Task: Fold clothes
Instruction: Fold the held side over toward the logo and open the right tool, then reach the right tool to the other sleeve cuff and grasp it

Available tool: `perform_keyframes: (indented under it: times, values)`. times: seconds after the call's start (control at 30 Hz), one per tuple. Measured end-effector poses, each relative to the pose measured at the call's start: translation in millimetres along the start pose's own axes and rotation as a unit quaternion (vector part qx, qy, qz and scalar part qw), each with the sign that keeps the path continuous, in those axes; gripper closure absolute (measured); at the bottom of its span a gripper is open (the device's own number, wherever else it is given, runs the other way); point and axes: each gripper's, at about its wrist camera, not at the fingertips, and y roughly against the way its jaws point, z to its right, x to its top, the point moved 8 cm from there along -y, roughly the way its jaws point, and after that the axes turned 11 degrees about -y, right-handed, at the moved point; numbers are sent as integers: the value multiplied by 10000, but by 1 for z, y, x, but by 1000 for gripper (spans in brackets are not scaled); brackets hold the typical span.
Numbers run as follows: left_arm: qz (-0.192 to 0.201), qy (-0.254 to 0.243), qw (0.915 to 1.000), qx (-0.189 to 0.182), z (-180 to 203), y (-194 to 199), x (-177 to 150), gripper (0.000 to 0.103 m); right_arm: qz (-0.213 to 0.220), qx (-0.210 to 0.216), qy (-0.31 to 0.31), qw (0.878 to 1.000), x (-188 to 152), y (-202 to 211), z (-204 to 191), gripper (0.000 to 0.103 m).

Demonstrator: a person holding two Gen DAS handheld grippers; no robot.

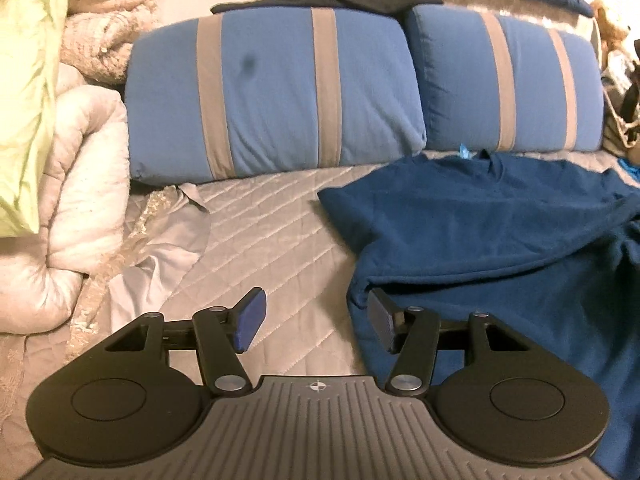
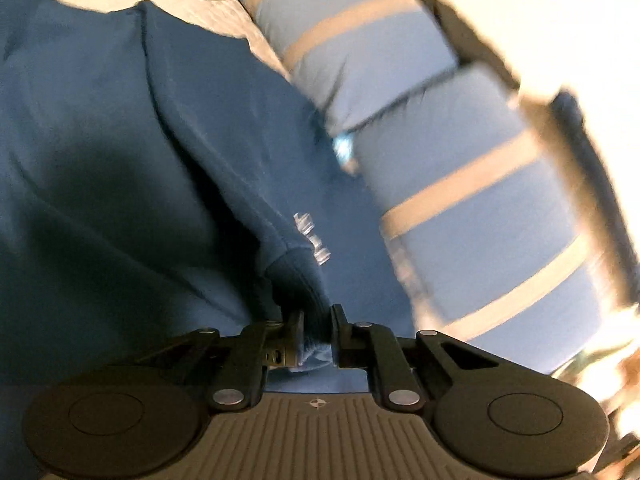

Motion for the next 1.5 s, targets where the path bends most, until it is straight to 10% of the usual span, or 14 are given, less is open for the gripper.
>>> perform_keyframes:
  times: [0.13, 0.37, 0.83, 1.27, 1.5]
  values:
    - [88, 140, 9998, -76, 1, 7, 2, 40, -249, -122, 463, 9985, -15, 10, -10, 56]
    - [162, 346, 9984, -409, 16, 18, 7, 36, -159, -64, -1181, 9929, -28, 26, 25, 1]
    - [79, 288, 9919, -1235, 97, 11, 2, 22, -146, -67, -3610, 9324, -76, 55, 92, 0]
    - [-416, -93, 9861, -1608, 130, -13, -12, 22, -723, -1009, -4021, 9071, -185, 90, 142, 1]
    - [-473, -295, 9862, -1561, 137, -12, -13, 22, -840, -1434, -5196, 8381, -261, 102, 189, 17]
